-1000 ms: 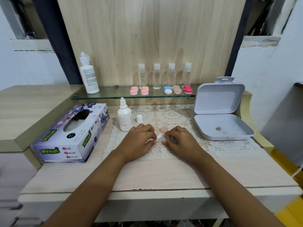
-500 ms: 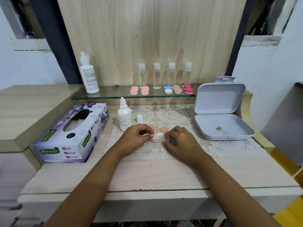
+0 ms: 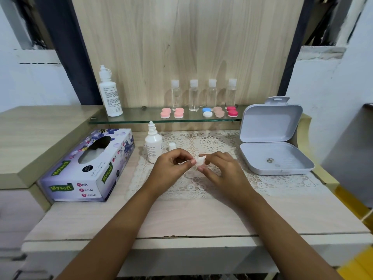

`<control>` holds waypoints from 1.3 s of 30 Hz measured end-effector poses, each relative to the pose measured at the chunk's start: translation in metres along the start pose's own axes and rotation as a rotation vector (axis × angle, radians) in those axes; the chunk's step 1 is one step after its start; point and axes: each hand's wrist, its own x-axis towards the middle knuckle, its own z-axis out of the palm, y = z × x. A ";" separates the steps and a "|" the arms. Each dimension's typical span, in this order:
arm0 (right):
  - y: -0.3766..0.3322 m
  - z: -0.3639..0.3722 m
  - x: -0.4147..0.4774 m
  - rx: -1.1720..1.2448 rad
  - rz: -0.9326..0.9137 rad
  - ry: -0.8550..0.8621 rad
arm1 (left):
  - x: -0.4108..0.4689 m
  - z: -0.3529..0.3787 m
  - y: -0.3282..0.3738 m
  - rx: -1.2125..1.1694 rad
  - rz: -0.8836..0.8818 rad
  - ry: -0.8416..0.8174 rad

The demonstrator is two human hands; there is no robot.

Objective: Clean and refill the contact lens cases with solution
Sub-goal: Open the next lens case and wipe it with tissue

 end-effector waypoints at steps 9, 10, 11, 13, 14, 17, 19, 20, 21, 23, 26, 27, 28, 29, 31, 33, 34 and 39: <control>-0.003 0.001 0.006 0.200 -0.089 0.217 | -0.001 0.002 0.002 -0.044 -0.017 -0.061; -0.002 0.002 0.006 0.206 -0.076 0.237 | -0.001 0.001 0.002 -0.011 -0.026 -0.073; -0.001 0.002 0.006 0.211 -0.066 0.251 | -0.001 0.001 0.001 0.023 -0.034 -0.074; -0.002 0.001 0.006 0.223 -0.067 0.256 | -0.001 -0.001 0.000 0.071 -0.042 -0.056; -0.003 0.001 0.005 0.225 -0.080 0.245 | -0.001 -0.001 0.000 0.076 -0.046 -0.046; -0.006 0.005 0.003 0.199 -0.149 0.197 | -0.001 0.000 0.002 0.026 -0.051 -0.040; -0.007 0.005 0.002 0.200 -0.158 0.170 | -0.002 0.001 0.005 -0.002 -0.050 -0.054; -0.008 0.004 0.001 0.202 -0.147 0.154 | -0.002 0.001 0.006 -0.017 -0.050 -0.065; -0.008 0.004 0.001 0.198 -0.133 0.140 | -0.003 0.001 0.007 -0.031 -0.052 -0.079; -0.009 0.003 0.000 0.175 -0.114 0.127 | -0.004 0.002 0.007 -0.043 -0.048 -0.102; -0.009 0.005 0.000 0.172 -0.084 0.150 | -0.005 0.003 0.007 0.013 -0.016 -0.105; -0.009 0.005 0.001 0.185 -0.074 0.161 | -0.004 0.003 0.006 0.046 0.006 -0.089; -0.008 0.005 0.002 0.191 -0.069 0.175 | -0.004 0.003 0.006 0.069 0.019 -0.060; -0.007 0.005 0.003 0.185 -0.067 0.197 | -0.003 0.002 0.005 0.079 0.019 -0.027; -0.005 0.002 0.004 0.152 -0.054 0.243 | -0.001 0.000 0.002 0.132 0.009 0.013; -0.003 -0.002 0.005 0.109 -0.038 0.265 | -0.001 -0.002 -0.005 0.275 0.016 0.000; -0.002 -0.003 0.005 0.089 -0.038 0.266 | -0.001 -0.002 -0.008 0.359 0.029 -0.022; 0.001 -0.003 0.002 0.046 -0.048 0.133 | 0.000 -0.004 -0.014 0.621 0.003 -0.170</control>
